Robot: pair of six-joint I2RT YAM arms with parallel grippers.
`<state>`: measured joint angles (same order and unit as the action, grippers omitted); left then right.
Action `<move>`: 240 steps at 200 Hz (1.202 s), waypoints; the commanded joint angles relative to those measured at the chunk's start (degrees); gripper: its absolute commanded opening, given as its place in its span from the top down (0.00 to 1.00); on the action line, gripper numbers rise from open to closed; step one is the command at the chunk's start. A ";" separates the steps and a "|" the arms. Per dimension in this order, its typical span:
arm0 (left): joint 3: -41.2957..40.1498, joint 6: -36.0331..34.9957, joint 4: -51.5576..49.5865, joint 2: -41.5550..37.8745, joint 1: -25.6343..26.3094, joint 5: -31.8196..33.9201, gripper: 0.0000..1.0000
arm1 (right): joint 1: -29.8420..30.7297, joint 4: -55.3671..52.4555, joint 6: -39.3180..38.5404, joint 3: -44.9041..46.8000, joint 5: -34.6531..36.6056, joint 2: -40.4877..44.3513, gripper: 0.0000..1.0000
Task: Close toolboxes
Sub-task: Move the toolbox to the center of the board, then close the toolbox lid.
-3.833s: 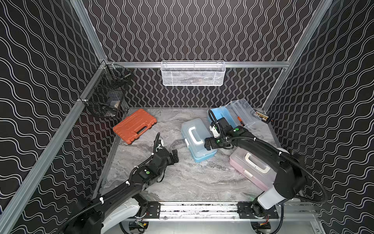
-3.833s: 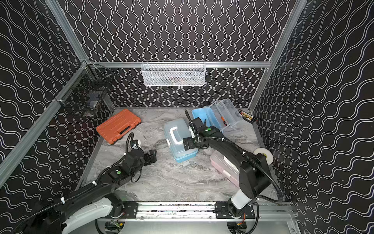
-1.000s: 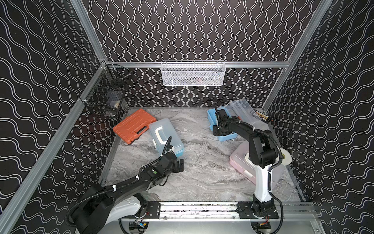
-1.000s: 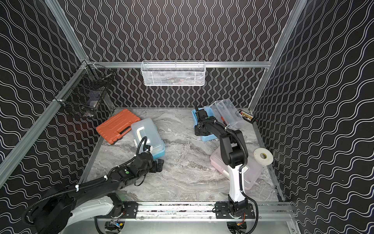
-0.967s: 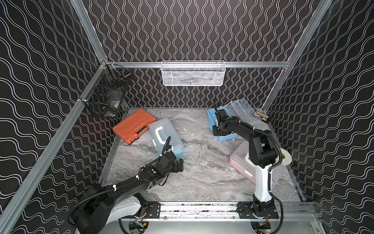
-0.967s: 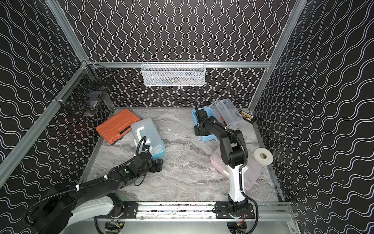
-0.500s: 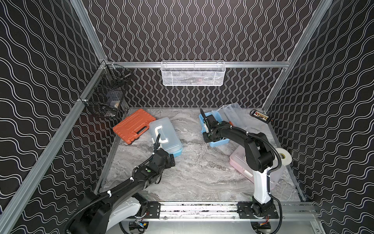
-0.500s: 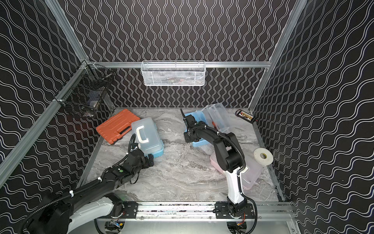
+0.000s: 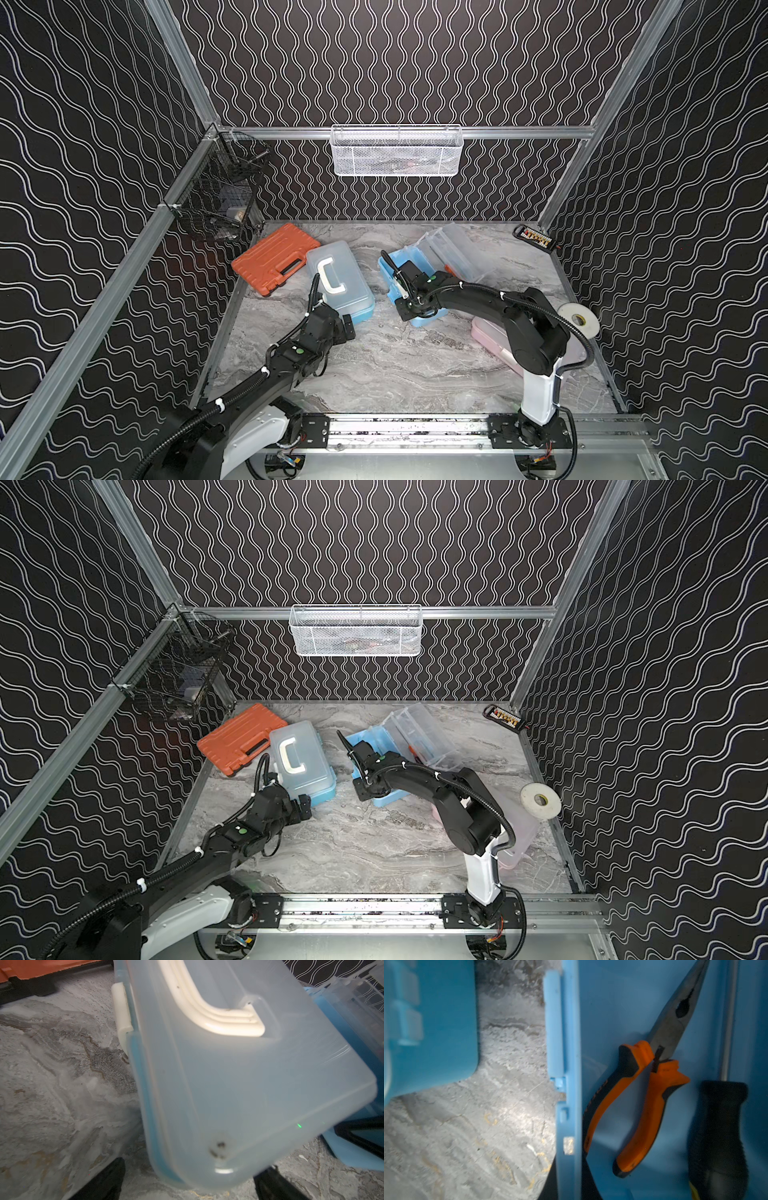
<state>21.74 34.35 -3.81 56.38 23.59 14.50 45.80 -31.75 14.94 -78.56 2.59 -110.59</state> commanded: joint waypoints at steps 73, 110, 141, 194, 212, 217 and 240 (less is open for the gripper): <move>-0.89 -2.01 -1.22 -6.94 -0.07 -7.05 0.01 | 3.77 -1.49 7.46 3.42 -1.89 5.99 0.55; 0.49 -1.69 -2.59 -8.59 1.31 -8.35 0.01 | 3.57 -6.89 5.80 -1.86 2.51 9.44 0.42; 2.52 -1.30 -3.39 -8.40 5.41 -6.43 0.01 | 0.85 -10.36 4.32 -5.52 3.80 11.62 0.36; 7.46 -0.26 0.46 1.18 17.14 -1.02 0.01 | -13.31 -11.17 3.39 -8.98 2.52 14.96 0.30; 9.37 -0.09 2.27 5.13 19.46 -0.39 0.01 | -19.00 -11.50 2.60 -10.47 0.68 14.80 0.28; 9.86 -0.09 2.83 6.07 19.99 -0.25 0.01 | -20.78 -11.67 2.48 -10.92 0.33 14.64 0.27; 11.89 0.14 4.43 9.80 21.44 0.85 0.01 | -26.73 -12.13 1.74 -13.38 -0.53 12.95 0.21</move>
<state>31.86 33.36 -3.64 63.40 44.03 12.75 23.22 -42.50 18.26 -89.82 4.01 -96.40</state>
